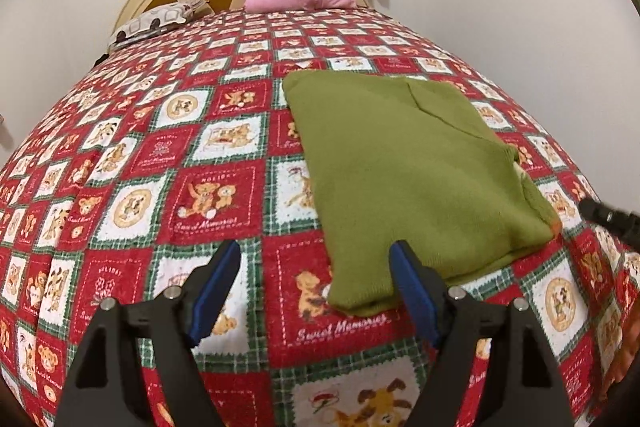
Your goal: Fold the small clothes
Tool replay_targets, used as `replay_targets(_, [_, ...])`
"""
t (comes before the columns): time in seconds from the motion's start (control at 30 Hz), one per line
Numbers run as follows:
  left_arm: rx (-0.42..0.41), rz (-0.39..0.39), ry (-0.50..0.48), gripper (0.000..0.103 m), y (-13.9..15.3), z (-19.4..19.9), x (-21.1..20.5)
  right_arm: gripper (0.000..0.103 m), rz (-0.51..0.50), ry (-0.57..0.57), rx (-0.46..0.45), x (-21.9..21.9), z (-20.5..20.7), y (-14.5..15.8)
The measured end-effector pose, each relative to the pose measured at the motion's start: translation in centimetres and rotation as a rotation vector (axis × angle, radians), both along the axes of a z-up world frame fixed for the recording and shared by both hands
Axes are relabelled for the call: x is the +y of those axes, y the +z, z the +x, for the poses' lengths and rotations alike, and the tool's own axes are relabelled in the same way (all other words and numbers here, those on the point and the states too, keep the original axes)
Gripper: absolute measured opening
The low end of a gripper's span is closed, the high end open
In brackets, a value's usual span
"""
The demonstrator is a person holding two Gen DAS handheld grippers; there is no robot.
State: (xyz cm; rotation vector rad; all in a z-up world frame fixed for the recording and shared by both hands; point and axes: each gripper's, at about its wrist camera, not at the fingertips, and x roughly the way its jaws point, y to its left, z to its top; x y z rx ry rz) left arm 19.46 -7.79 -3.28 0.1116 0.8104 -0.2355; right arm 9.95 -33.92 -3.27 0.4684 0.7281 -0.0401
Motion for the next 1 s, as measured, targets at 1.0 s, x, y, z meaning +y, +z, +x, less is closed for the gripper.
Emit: replay_targets(1.0, [-0.012,-0.035,0.105,0.102,-2.8,7.8,-3.7,0.015,-0.277,0.141,0.005,5.3,14.9,-3.2])
